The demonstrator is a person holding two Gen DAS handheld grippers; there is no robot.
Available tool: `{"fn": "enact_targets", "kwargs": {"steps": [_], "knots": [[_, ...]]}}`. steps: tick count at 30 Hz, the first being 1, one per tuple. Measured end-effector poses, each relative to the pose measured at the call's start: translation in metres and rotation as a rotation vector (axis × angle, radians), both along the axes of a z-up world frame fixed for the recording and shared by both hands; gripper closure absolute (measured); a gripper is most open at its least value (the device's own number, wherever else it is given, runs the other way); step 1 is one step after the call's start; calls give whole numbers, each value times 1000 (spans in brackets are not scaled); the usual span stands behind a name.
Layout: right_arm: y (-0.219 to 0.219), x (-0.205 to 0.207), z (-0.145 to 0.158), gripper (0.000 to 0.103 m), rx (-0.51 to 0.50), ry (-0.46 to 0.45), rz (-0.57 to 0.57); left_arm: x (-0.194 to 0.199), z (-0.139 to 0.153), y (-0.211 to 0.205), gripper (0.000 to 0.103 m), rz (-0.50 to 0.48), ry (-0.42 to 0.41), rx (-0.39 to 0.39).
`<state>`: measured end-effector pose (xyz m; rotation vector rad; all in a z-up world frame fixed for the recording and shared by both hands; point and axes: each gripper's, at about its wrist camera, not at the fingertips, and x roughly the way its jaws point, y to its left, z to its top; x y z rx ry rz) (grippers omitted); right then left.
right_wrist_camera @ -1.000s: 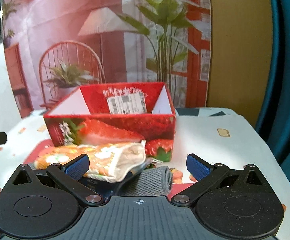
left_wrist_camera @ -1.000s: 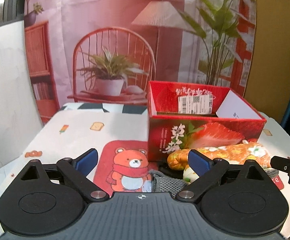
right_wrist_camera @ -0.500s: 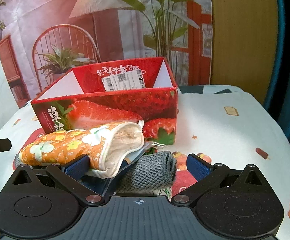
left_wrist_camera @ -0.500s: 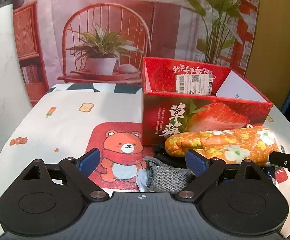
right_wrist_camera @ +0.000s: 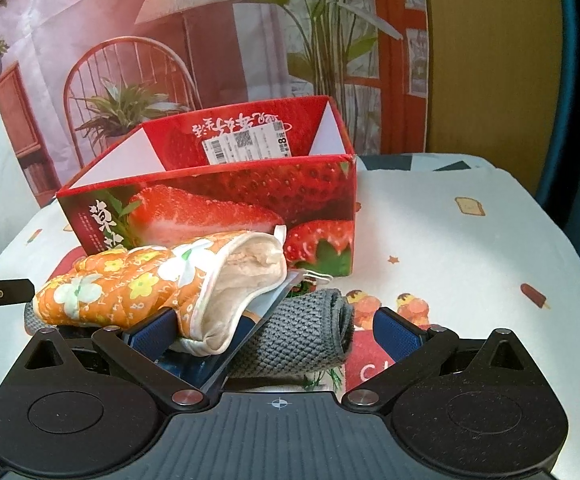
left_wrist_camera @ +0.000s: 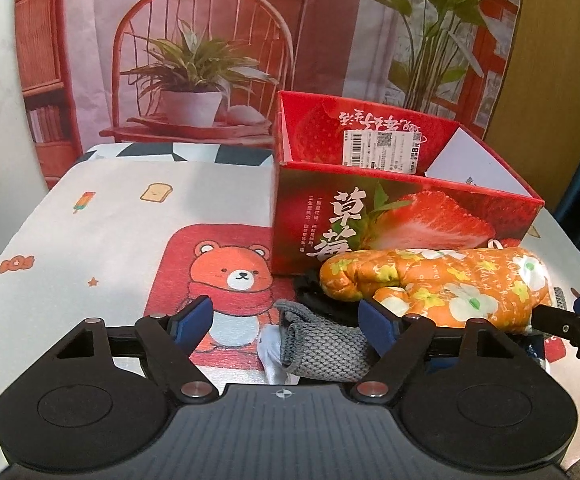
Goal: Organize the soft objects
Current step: 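Move the right tool down toward the orange floral oven mitt, then close the right gripper on the cuff of the orange floral mitt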
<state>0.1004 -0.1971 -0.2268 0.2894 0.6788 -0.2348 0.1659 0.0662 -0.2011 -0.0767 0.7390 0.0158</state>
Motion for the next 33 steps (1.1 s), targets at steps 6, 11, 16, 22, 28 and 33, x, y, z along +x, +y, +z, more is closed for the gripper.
{"fn": "enact_targets", "kwargs": {"steps": [6,11,16,22,28,33], "knots": [[1,0,2,0,-5,-9,3,0,0,-1,34,-24,9,-36],[1,-2,7,2,3,-28,12,1,4,-1,47,-49,3,-72],[-2,2,21,5,23,-56,27,6,10,0,48,-50,-4,-89],[-2,26,25,12,91,-56,34,20,8,-11,49,-74,15,-107],[-3,35,7,27,167,-1,27,35,-2,-33,49,-129,37,-96],[-7,23,-8,29,209,18,24,31,-21,-40,49,-147,81,-104]]}}
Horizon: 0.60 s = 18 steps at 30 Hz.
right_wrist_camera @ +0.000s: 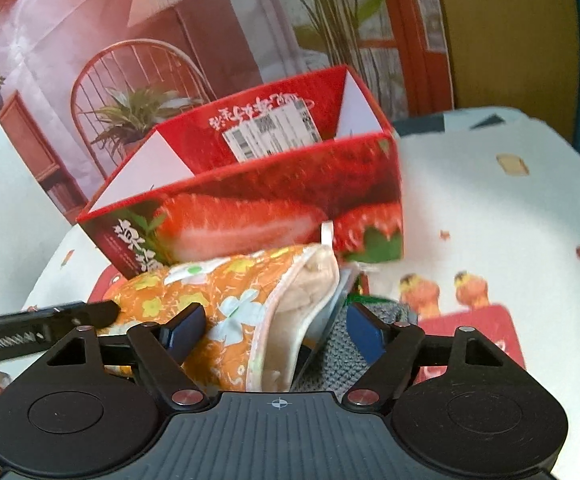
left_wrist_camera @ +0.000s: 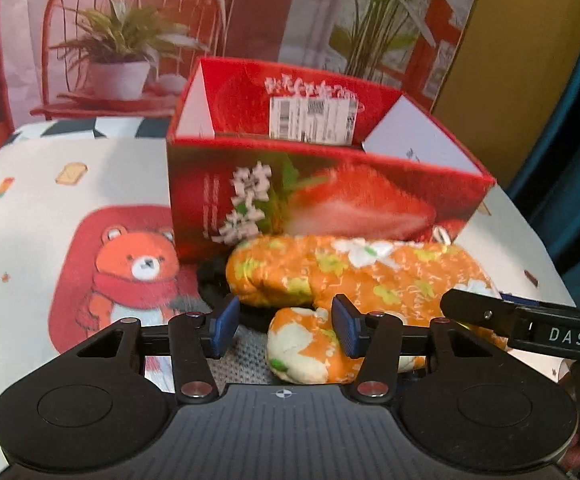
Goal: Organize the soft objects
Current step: 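Close the right gripper on the cuff of the orange floral mitt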
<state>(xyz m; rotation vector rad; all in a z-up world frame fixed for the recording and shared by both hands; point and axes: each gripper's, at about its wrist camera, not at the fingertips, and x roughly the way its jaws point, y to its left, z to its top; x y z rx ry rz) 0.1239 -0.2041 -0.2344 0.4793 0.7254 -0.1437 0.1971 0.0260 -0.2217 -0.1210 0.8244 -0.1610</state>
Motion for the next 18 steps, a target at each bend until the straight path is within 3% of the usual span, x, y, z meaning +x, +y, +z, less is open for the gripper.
{"fn": "enact_targets", "kwargs": {"steps": [8,12,14,18], "knots": [[7,-2,0,34,-64,5,42,-5,-5,0,49,-12,-5,15],[14,-2,8,45,-142,-2,69,-8,-7,-4,49,-13,-12,24],[14,-3,8,52,-131,2,84,-10,-9,-4,49,-11,-11,22],[13,-5,6,55,-114,7,82,-12,-12,-6,49,-9,-13,24]]}}
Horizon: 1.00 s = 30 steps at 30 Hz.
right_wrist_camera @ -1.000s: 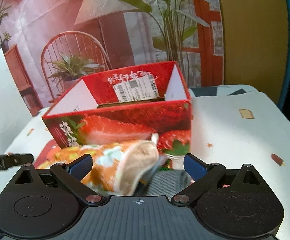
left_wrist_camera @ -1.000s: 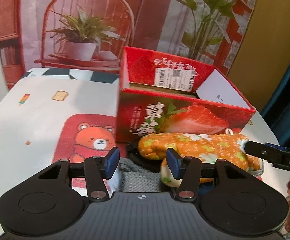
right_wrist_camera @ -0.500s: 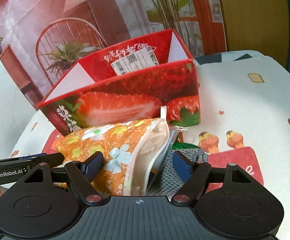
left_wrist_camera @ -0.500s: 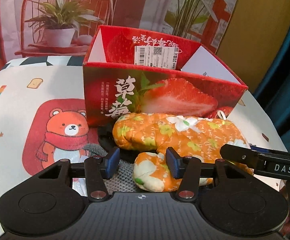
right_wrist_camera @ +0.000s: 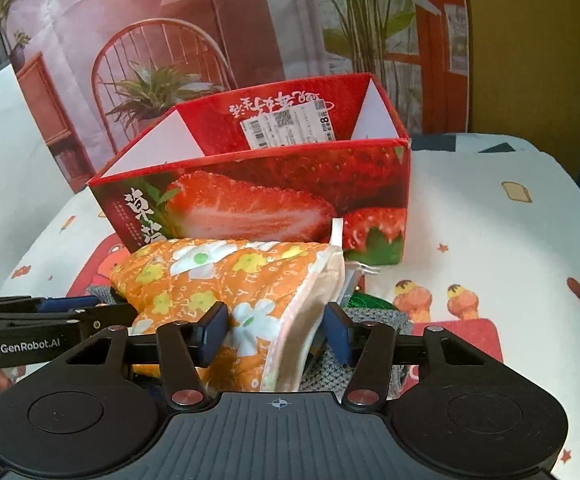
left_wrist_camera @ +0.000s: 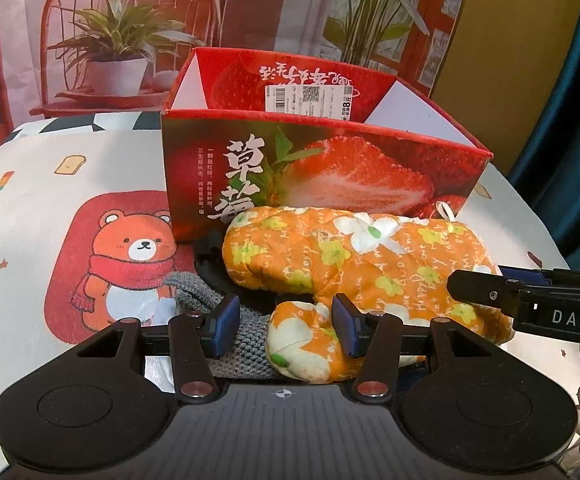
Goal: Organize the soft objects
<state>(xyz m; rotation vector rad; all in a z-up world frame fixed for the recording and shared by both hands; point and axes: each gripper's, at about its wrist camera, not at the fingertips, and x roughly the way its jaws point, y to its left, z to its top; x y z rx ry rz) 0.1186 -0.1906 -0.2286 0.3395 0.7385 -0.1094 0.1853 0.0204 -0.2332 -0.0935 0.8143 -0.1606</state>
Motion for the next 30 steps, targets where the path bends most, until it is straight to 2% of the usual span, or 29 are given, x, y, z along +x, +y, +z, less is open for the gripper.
{"fn": "enact_targets", "kwargs": {"steps": [9,14,16,22,30], "knots": [[-2,-4,0,56,50,24,-19,-4,-3,1,48,6,-9,-6],[-8,-14,-3,56,133,42,-36,-5,-4,0,48,11,-15,-7],[-9,-15,-3,61,151,42,-34,-6,-4,0,48,11,-15,-5],[-2,-12,8,69,91,9,-4,-6,-4,0,48,13,-15,-6],[-23,9,-3,69,198,18,-27,-6,-5,-1,48,11,-11,-11]]}}
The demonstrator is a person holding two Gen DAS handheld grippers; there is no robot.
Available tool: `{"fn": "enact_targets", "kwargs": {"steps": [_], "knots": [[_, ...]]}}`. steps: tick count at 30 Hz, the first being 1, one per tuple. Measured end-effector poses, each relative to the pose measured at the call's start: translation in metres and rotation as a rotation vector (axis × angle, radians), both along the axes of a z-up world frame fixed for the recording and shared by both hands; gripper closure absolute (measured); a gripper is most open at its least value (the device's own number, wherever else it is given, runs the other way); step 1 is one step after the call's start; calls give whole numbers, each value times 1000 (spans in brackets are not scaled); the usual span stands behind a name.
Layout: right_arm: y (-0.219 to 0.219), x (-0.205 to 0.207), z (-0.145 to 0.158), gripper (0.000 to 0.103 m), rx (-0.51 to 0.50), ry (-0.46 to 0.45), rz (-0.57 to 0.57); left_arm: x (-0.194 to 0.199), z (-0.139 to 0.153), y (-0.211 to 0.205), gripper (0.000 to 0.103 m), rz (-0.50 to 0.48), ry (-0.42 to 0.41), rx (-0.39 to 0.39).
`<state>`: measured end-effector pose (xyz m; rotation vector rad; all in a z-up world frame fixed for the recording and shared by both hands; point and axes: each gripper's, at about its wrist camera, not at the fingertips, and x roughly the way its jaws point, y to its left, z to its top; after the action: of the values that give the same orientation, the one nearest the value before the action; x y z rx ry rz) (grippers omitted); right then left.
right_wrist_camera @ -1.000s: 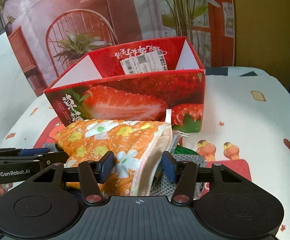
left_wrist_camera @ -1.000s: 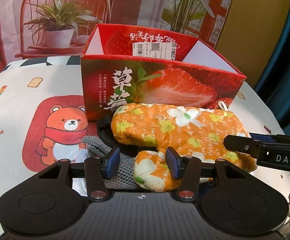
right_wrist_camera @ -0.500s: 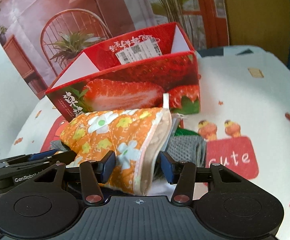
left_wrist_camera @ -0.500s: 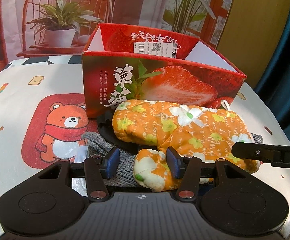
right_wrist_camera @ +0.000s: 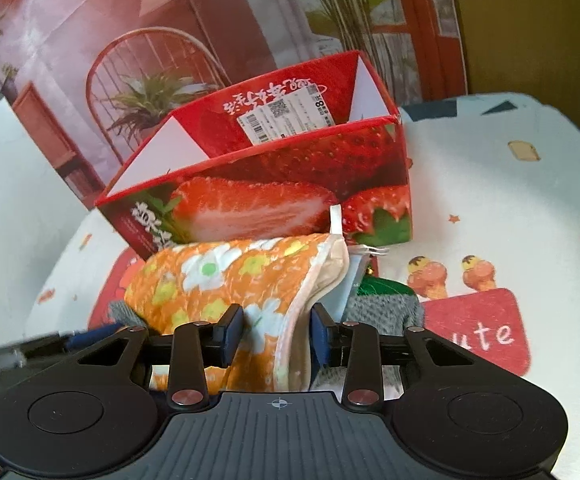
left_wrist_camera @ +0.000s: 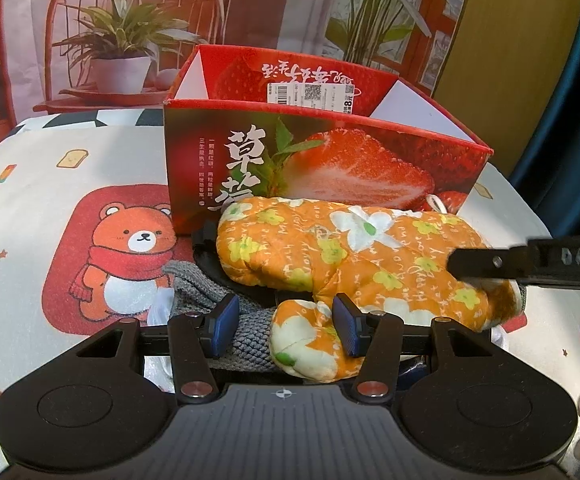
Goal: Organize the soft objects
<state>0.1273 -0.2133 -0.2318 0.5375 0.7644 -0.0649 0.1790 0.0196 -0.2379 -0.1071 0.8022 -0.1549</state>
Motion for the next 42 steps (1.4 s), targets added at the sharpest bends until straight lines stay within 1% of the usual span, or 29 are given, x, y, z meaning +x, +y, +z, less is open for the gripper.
{"fn": "enact_targets", "kwargs": {"steps": [5,6,7,9,10,11,14,16,19,20,22,24,27,29,32,35,36,37,39,40,42], "knots": [[-12,13,-11,69,74,18,-18,0,-1,1,48,3,7,-17],[-13,14,-12,71,79,19,-15,1,-1,2,48,5,10,-26],[-13,15,-12,76,74,17,-8,2,-1,3,48,8,16,-37],[-11,17,-12,82,40,15,12,6,-1,9,45,15,36,-74],[-8,17,-11,85,13,11,28,8,-2,13,41,23,48,-99],[-5,17,-10,86,-15,6,45,11,-2,19,39,34,64,-132],[5,17,-7,88,-98,-8,92,22,-3,36,39,76,103,-241],[7,17,-7,89,-118,-13,104,27,-1,41,39,95,99,-270],[10,17,-7,89,-145,-20,117,38,4,48,39,120,88,-285],[11,17,-7,89,-152,-23,122,41,5,51,39,132,89,-303],[11,15,-8,89,-160,-28,128,53,4,57,39,141,119,-337],[10,15,-9,89,-160,-32,131,65,-2,61,39,154,159,-353],[10,15,-9,89,-156,-35,133,80,-12,66,41,156,195,-361],[9,15,-9,89,-155,-38,136,90,-16,67,49,117,220,-398],[8,14,-11,89,-151,-42,141,100,-23,66,49,74,266,-425],[7,15,-11,89,-145,-43,142,104,-29,63,50,51,294,-424],[6,15,-12,89,-144,-43,142,106,-30,61,53,46,294,-412],[6,15,-12,89,-143,-43,143,105,-28,58,65,38,289,-390],[6,16,-11,89,-140,-40,147,102,-22,54,71,18,262,-355],[5,16,-8,89,-137,-38,149,100,-18,53,76,7,243,-350],[5,15,-1,91,-143,-52,156,94,-7,51,79,-22,196,-330]]}}
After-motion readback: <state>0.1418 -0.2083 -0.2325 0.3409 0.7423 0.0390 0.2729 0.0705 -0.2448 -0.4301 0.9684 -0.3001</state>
